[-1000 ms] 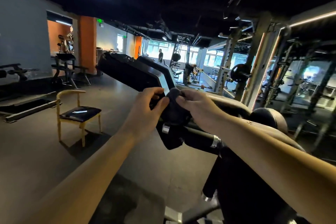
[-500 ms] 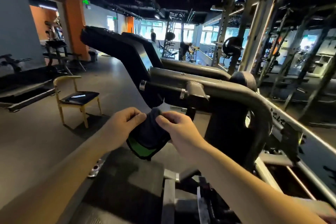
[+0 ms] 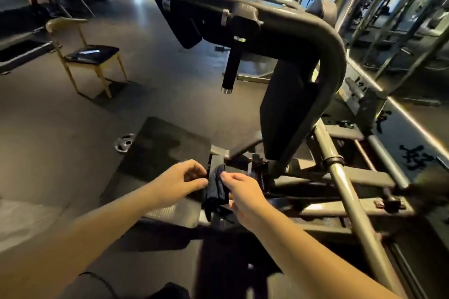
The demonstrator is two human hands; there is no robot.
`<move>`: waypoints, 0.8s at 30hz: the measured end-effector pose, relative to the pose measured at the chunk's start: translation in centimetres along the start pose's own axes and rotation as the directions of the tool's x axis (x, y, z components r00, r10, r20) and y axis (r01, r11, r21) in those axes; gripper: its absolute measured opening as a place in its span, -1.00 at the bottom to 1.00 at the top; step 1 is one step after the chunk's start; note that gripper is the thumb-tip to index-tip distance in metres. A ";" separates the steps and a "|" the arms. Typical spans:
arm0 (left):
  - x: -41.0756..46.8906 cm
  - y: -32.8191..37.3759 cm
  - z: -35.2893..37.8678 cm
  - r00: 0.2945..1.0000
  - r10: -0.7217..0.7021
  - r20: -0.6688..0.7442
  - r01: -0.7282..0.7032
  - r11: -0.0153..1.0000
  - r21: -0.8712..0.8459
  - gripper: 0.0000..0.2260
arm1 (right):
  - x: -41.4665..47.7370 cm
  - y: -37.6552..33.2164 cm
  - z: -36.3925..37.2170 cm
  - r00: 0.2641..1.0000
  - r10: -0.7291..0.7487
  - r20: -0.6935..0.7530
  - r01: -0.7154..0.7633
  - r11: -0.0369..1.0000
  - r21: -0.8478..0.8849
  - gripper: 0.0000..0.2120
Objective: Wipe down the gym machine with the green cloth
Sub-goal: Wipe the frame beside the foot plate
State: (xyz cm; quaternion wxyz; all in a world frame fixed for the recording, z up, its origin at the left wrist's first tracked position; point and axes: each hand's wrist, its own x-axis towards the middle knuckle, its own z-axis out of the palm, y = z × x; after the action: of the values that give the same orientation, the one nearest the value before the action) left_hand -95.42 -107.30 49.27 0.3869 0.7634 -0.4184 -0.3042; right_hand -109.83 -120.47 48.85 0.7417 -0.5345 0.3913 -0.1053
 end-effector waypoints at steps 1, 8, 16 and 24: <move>-0.3 -0.5 1.2 0.999 -0.019 0.038 0.019 1.000 -0.001 -0.86 | -0.2 1.1 0.0 1.000 0.009 -0.023 -0.009 1.000 -0.008 -0.80; -0.8 -2.9 3.9 0.965 -0.121 0.231 0.111 0.992 0.055 -0.58 | -1.1 5.3 1.0 0.996 0.076 -0.041 -0.079 0.994 -0.081 -0.65; -0.2 -7.9 2.8 0.904 -0.153 0.399 0.142 0.988 0.058 -0.58 | -0.4 7.9 3.6 0.984 0.107 -0.142 -0.125 0.985 -0.122 -0.62; 1.8 -13.4 0.4 0.913 -0.055 0.404 -0.050 0.968 0.245 -0.73 | 1.0 10.0 5.9 0.953 0.162 -0.256 -0.214 0.958 -0.191 -0.61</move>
State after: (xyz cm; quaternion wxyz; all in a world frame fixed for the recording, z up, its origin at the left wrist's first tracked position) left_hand -89.54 -104.29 37.45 0.1913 0.7262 -0.5239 -0.4019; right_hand -107.67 -112.77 40.40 0.6334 -0.5558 0.5357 -0.0538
